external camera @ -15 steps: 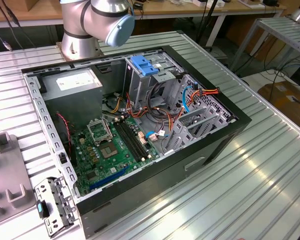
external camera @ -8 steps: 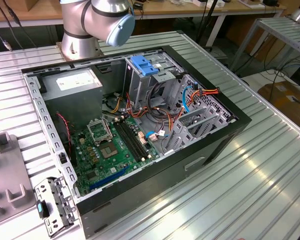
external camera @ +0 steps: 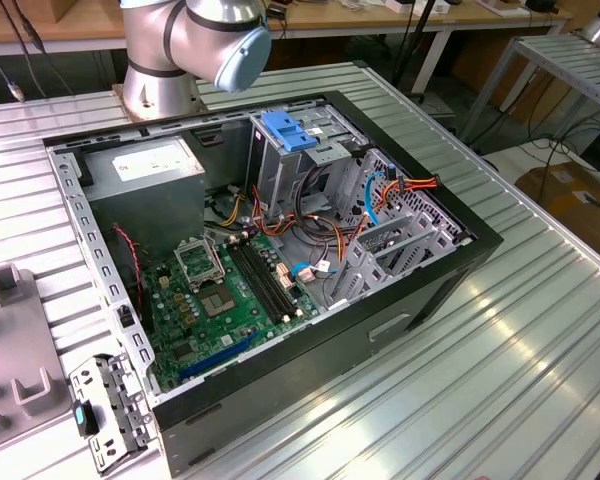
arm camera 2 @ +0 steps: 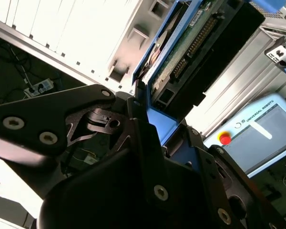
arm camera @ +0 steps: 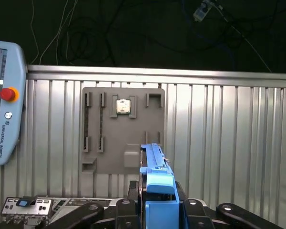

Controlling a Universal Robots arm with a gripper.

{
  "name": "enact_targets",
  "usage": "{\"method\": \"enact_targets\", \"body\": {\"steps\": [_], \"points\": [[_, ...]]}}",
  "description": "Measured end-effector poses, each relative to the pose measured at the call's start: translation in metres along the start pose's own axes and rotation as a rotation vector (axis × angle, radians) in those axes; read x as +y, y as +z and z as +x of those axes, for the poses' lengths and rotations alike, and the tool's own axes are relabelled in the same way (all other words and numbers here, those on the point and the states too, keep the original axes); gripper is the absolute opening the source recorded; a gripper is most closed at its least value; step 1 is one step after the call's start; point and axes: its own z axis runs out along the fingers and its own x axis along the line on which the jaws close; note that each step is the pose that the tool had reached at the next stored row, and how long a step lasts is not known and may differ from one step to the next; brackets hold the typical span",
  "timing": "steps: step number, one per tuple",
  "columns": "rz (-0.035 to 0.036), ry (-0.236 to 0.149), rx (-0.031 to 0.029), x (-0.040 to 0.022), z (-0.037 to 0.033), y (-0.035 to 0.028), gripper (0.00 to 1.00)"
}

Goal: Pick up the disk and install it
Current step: 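Pick up the disk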

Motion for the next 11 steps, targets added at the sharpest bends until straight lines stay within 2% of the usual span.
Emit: {"method": "enact_targets", "body": {"steps": [3,5,7,8,11], "points": [[-0.002,0.0,0.0,-0.0136,0.0004,0.0,0.37],[-0.004,0.0,-0.0001,-0.0282,0.0009,0.0,0.37],[-0.0052,0.0,-0.0001,-0.0366,0.0012,0.0,0.37],[-0.0064,0.0,-0.0002,-0.0443,0.0014,0.0,0.37],[-0.0086,0.0,-0.0002,-0.0577,0.0018,0.0,0.37]]}}
